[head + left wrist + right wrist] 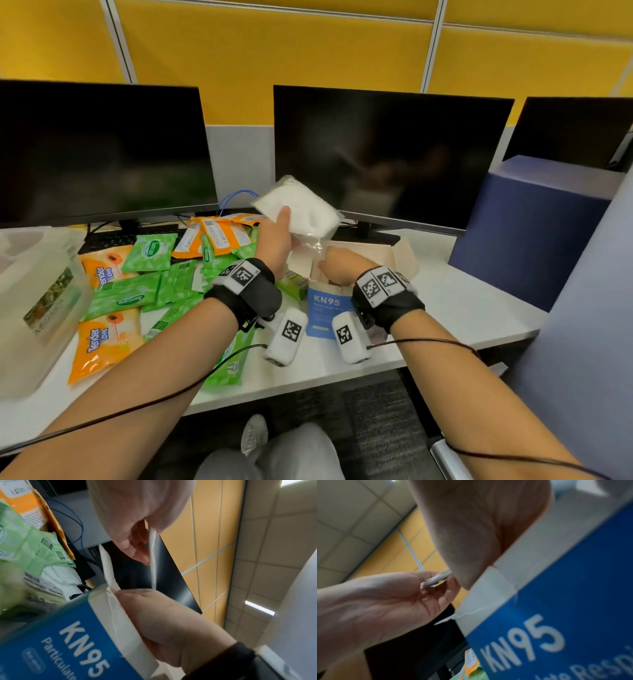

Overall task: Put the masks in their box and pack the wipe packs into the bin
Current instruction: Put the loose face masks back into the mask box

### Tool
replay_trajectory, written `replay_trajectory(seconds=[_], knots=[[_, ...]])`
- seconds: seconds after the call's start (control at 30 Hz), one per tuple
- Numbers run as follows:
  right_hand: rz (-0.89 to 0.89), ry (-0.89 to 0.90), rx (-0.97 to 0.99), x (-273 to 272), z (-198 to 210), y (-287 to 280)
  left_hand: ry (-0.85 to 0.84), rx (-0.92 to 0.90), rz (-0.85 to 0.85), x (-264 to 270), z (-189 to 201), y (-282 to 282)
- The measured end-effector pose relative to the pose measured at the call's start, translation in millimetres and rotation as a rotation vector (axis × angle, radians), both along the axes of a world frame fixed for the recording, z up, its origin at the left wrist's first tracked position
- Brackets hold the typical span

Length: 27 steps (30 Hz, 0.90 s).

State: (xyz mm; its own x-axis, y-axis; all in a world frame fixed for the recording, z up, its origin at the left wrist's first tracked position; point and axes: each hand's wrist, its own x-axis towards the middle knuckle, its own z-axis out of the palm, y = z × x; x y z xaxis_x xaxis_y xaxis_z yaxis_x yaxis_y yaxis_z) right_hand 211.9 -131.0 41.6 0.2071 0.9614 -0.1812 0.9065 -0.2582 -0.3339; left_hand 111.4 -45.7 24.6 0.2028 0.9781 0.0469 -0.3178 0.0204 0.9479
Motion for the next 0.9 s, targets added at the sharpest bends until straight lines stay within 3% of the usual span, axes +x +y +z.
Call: replay_trajectory(seconds=[0.07,0.13,0.27,0.37,0.4,0.43,0.53,0.63,0.7,0.77,0.9], knots=[[0.013,0.122,-0.018,3.5,-5.4,1.8,0.054,0.049,-0.01,3.0,-4.1,2.3],[-0.067,0.373,0.025,10.4,-1.4,4.1,0.081,0.069,0.048,2.6,-9.2,6.6],[-0.209,0.747,0.235,33.5,18.8,1.0,0.067,-0.009,0.149,3.9,-13.7,11.4],[-0.197,1.18,0.289,46.9,25.7,-9.6,0.058,0.118,-0.032,13.4,-13.2,8.9],[-0.208,1.238,0.314,50.6,26.0,-9.4,0.088,0.161,-0.082,17.9,-13.9,8.4],[-0.24,1.223,0.367,53.1,23.6,-7.4,0.133,0.188,-0.115,22.0,-12.7,6.3],[-0.351,0.919,0.655,61.7,21.5,-2.3,0.382,0.309,-0.169,30.1,-8.9,4.3],[-0.418,0.611,0.873,69.9,34.5,-12.4,1.049,0.576,-0.25,30.6,-11.2,-1.3],[-0.388,0.46,0.812,73.5,43.1,-19.6,1.378,0.64,-0.291,26.7,-14.4,-6.8],[-0.349,0.317,0.61,70.1,51.4,-23.5,1.438,0.57,-0.337,24.8,-23.6,-6.1],[-0.326,0.192,0.347,55.3,53.0,-23.1,1.282,0.379,-0.357,23.2,-31.3,-9.5]])
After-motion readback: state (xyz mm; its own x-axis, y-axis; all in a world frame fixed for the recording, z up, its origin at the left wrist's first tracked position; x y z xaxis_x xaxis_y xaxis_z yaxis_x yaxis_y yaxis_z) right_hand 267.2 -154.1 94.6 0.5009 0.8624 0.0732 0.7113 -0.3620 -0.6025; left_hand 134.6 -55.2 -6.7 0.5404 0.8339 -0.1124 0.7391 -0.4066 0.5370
